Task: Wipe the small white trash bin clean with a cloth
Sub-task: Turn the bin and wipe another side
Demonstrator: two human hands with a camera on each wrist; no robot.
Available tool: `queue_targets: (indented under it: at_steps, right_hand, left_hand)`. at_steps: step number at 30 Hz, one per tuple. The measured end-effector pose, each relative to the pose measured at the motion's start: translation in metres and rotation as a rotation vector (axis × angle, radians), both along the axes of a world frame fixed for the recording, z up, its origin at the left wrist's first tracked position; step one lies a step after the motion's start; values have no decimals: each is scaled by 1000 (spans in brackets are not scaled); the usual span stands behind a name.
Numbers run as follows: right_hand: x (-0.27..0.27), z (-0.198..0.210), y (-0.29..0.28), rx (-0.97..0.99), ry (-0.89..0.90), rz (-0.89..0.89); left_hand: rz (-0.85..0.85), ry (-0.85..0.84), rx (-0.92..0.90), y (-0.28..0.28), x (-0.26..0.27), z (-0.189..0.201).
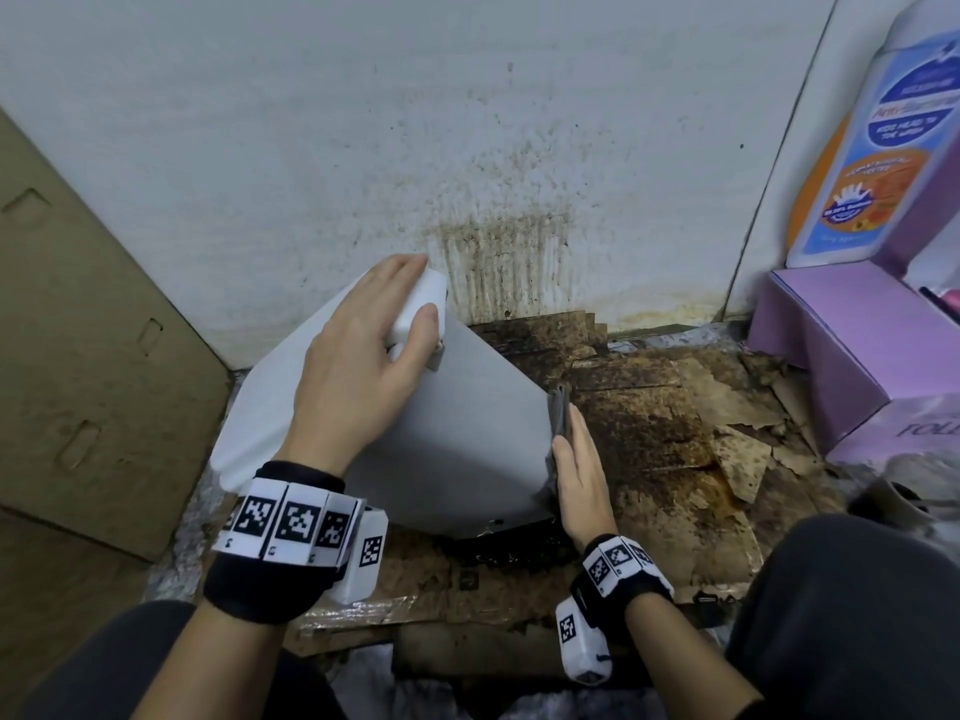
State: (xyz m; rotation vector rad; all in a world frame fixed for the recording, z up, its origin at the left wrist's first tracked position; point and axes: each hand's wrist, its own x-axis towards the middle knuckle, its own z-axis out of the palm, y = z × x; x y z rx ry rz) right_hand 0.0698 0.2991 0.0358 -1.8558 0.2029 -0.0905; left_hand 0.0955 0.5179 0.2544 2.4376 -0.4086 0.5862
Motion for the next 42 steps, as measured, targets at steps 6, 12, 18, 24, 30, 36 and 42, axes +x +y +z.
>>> queue_targets:
  at_steps: [6,12,18,24,30,36,42]
  right_hand:
    - [4,0,1,71,41,-60]
    - [5,10,11,122,37,-113]
    - [10,24,27,118,36,-206]
    - [10,48,37,109,84,-295]
    - [10,100,58,265,-78,-185]
    - [12,164,83,497,-184,-26]
    - [9,199,77,397,-279,75]
  left_hand:
    - [15,0,2,2,1,1]
    - [23,-8,3,9,1,1]
    - [23,-6,15,12,0,1]
    - [19,-4,33,15,0,1]
    - [2,8,35,10,-1,-1]
    - [18,0,13,1,-5,1]
    - [73,-22,-68,-19,-12,5]
